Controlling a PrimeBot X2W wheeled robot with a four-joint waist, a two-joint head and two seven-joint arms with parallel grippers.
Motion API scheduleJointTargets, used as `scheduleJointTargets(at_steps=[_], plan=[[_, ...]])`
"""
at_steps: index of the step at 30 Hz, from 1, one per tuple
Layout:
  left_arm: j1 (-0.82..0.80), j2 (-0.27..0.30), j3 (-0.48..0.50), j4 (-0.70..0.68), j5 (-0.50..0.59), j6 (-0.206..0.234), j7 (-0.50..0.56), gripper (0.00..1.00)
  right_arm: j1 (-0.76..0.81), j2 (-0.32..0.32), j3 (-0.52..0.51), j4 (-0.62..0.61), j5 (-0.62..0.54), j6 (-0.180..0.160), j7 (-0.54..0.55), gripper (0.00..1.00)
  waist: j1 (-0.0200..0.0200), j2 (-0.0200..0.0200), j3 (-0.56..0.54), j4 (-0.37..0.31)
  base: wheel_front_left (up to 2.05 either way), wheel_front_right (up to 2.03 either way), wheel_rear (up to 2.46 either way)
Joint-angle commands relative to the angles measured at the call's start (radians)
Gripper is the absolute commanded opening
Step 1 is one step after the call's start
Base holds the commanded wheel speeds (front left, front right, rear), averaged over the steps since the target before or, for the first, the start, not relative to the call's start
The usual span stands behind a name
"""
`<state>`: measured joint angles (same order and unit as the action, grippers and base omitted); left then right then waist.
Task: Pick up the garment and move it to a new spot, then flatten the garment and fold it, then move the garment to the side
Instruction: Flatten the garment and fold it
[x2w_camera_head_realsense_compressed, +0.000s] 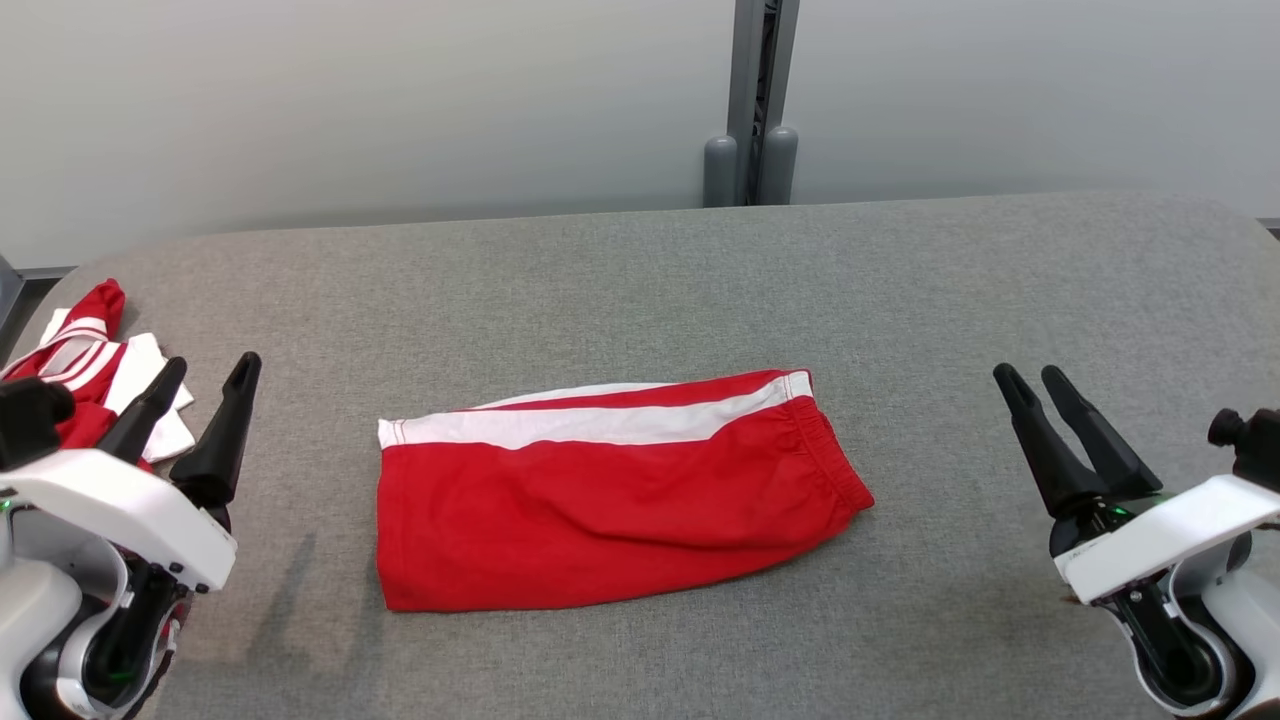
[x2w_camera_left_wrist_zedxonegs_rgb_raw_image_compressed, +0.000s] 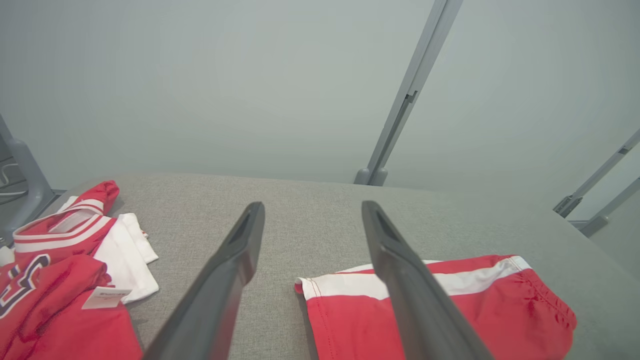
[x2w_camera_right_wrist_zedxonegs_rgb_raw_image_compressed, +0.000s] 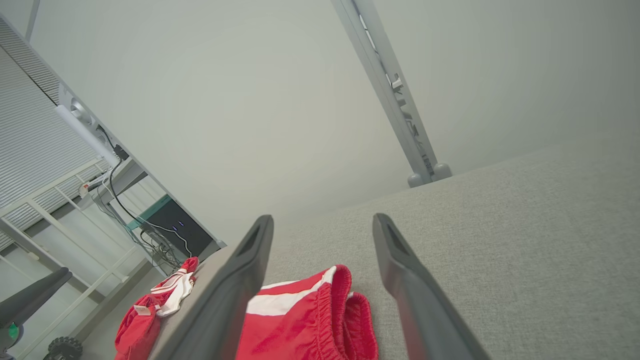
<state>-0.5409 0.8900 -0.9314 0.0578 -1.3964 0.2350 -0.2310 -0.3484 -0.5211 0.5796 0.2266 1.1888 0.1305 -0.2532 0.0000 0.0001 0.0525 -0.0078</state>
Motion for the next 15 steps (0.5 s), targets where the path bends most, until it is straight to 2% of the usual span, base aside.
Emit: scheduleJointTargets(at_steps=[1, 4, 7, 10, 15], plan=[[0.033, -0.009, 0.023, -0.012, 0.018, 0.024, -0.020, 1.00, 0.027, 0.016, -0.023, 0.006, -0.025, 0.001, -0.007, 1.00, 0.0000, -0.0001, -0.002, 0.005, 0.00, 0.00, 0.00], [0.097, -0.044, 0.110, -0.031, 0.066, 0.071, -0.035, 1.00, 0.056, 0.051, -0.088, 0.014, -0.095, 0.001, -0.011, 1.00, 0.0000, -0.0001, -0.003, 0.013, 0.00, 0.00, 0.00], [0.201, -0.118, 0.245, -0.046, 0.172, 0.100, -0.035, 1.00, 0.098, 0.110, -0.179, 0.003, -0.172, 0.001, -0.011, 1.00, 0.0000, -0.0001, -0.003, 0.018, 0.00, 0.00, 0.00], [0.302, -0.205, 0.376, -0.064, 0.291, 0.105, -0.035, 1.00, 0.141, 0.179, -0.256, -0.023, -0.229, 0.001, -0.011, 1.00, 0.0000, -0.0001, -0.006, 0.020, 0.00, 0.00, 0.00], [0.459, -0.348, 0.539, -0.084, 0.490, 0.088, -0.035, 1.00, 0.192, 0.252, -0.329, -0.029, -0.332, 0.001, -0.011, 1.00, 0.0000, -0.0001, -0.018, 0.020, 0.00, 0.00, 0.00]])
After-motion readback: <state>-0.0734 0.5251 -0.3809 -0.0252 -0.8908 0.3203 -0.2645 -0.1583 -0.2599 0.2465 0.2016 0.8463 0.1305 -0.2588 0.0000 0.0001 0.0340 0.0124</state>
